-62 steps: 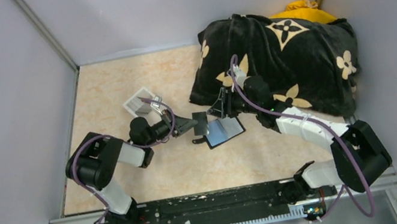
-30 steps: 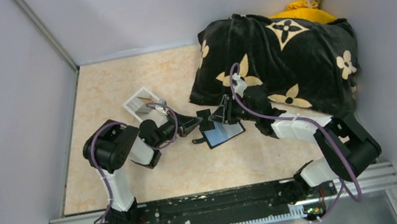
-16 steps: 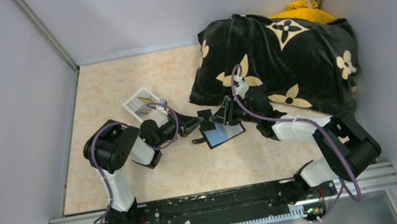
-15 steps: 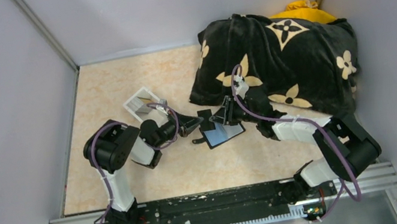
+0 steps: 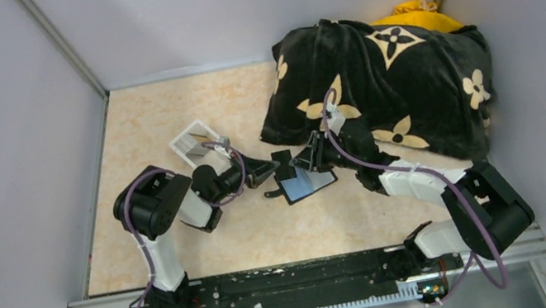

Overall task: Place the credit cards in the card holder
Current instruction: Pick up the credit card from the storage box.

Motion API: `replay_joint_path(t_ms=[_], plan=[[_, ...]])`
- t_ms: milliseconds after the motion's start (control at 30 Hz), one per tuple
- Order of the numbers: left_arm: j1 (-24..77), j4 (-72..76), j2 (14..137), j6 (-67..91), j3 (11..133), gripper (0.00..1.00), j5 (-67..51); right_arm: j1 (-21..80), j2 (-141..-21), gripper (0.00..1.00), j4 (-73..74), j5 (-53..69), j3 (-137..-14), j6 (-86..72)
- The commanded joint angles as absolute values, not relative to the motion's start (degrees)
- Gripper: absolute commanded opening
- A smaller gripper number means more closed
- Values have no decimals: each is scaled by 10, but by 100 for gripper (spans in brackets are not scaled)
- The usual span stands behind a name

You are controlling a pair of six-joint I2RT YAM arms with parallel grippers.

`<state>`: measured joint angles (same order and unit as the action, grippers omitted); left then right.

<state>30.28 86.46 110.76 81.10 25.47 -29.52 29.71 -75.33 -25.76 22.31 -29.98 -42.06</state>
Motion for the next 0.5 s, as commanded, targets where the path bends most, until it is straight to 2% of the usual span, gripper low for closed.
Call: replay_joint_path(t_ms=[0,467], plan=[[307,1026,1092,799,249,0,-291,295,-727,33,-255,214,-300,-407],[308,1025,1088,804,259,0,-313,294,-786,33,-316,236,-299,-431]])
